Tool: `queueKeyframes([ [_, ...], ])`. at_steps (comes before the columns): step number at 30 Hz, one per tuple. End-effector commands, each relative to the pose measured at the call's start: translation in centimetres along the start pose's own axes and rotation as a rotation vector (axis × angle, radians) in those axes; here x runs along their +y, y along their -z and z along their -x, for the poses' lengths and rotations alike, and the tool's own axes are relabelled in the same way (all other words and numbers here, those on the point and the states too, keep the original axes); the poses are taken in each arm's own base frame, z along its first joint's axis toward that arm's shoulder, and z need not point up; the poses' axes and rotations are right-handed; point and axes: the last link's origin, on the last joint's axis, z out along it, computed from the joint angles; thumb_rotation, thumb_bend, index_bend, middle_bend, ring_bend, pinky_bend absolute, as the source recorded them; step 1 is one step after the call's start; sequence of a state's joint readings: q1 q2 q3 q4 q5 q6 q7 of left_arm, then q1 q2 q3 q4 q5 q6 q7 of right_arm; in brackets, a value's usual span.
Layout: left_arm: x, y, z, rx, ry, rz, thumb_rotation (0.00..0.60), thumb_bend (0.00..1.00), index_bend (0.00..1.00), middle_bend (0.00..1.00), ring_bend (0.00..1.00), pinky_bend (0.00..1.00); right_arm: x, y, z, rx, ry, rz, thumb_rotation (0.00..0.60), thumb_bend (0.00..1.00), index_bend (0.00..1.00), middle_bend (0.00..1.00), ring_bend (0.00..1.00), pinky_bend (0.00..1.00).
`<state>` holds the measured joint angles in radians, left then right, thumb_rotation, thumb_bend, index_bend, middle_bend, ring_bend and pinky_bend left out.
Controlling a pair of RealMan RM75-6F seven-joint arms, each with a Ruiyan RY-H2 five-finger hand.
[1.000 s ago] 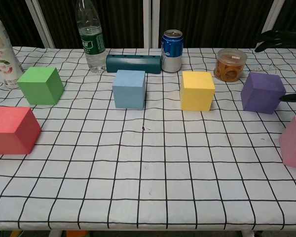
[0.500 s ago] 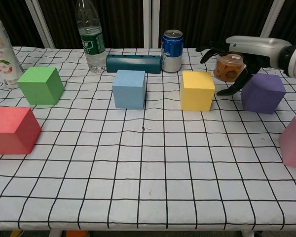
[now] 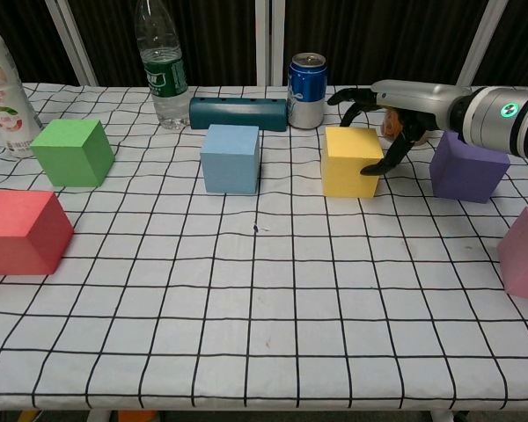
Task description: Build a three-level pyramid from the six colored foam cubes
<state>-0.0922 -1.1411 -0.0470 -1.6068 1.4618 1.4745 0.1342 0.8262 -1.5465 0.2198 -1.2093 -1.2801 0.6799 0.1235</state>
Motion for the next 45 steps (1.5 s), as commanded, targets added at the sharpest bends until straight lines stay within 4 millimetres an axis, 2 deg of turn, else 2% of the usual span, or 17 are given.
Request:
queueKeyframes([
  [1,0.0,0.0,0.0,0.000,0.000,0.000,0.600,0.00,0.13,0.10,0.00,0.00,0.1,-0.1,0.2,0.000,0.004,0.003,0.600,0.16,0.11,0.24,0.00,0.01],
  [6,0.0,0.0,0.1,-0.003,-0.001,0.002,0.600,0.00,0.13,0.10,0.00,0.00,-0.2,-0.1,0.2,0.035,-0.004,-0.003,0.600,0.18,0.28,0.35,0.07,0.01],
  [11,0.1,0.0,0.0,-0.003,-0.001,0.004,0.600,0.00,0.13,0.10,0.00,0.00,-1.3,0.0,-0.5,0.058,-0.031,-0.029,0.600,0.18,0.28,0.38,0.09,0.01],
  [16,0.1,0.0,0.0,-0.001,0.000,0.008,0.600,0.00,0.13,0.10,0.00,0.00,-2.6,-0.7,-0.8,0.063,-0.043,-0.040,0.600,0.18,0.28,0.38,0.09,0.01],
  [28,-0.4,0.3,0.2,0.001,0.010,0.004,0.600,0.00,0.13,0.10,0.00,0.00,-5.6,-2.8,0.1,0.041,-0.064,-0.046,0.600,0.18,0.28,0.38,0.09,0.01],
  [45,-0.8,0.3,0.5,0.000,0.021,0.006,0.600,0.00,0.13,0.10,0.00,0.00,-6.9,-4.3,1.2,0.031,-0.058,-0.027,0.600,0.18,0.28,0.38,0.09,0.01],
])
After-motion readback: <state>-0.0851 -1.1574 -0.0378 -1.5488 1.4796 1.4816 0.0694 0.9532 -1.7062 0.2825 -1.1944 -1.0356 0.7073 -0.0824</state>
